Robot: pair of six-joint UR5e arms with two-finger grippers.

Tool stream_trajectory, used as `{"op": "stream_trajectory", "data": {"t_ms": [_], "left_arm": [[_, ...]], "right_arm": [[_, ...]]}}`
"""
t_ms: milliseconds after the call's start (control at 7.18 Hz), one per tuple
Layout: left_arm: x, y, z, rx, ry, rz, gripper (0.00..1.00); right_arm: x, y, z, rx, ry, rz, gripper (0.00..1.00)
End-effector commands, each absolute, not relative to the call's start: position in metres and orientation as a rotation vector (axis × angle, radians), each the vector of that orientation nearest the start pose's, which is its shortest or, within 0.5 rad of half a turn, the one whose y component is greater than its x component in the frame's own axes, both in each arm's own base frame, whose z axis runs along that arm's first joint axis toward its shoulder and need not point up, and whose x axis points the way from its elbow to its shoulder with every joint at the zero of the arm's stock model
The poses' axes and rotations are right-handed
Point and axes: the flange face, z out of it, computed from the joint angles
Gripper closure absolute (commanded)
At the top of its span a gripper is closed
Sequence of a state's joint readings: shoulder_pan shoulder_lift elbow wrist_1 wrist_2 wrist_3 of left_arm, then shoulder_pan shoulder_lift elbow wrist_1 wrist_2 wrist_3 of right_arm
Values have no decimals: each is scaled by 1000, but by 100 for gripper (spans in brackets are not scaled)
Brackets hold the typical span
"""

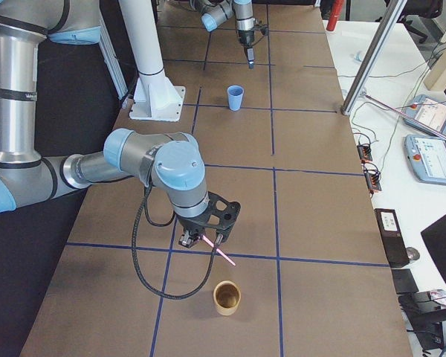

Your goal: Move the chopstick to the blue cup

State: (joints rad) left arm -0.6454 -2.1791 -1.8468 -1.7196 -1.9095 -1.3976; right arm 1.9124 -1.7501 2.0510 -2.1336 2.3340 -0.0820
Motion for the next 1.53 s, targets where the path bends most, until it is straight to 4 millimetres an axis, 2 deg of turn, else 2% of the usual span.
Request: {"op": "stream_trajectory", "data": {"t_ms": [0,139,418,557,697,836,975,1115,1254,1393], "left_arm": [[411,-473,186,147,1043,-298,0],[396,-479,197,179,1025,-277,0],[361,-492,230,246,966,-219,0],[349,-499,246,266,935,-192,0],[336,-503,266,283,897,-158,0],[325,-504,285,295,863,-124,0],[316,-504,304,292,836,-104,0],[314,-502,317,282,820,-94,0],[312,-501,322,277,813,-97,0],[307,-504,323,276,813,-105,0]], "right_arm": [[143,-376,514,-51,-913,236,100],[117,-401,490,-34,-979,167,100],[52,-449,428,-61,-1088,117,100],[12,-471,386,-89,-1153,93,100],[-42,-484,343,-128,-1200,54,100],[-105,-484,303,-177,-1225,10,100],[-172,-472,265,-247,-1242,-38,100],[-233,-468,212,-333,-1261,-34,100],[-289,-453,176,-395,-1261,-67,100],[-321,-447,155,-395,-1259,-86,100]]}}
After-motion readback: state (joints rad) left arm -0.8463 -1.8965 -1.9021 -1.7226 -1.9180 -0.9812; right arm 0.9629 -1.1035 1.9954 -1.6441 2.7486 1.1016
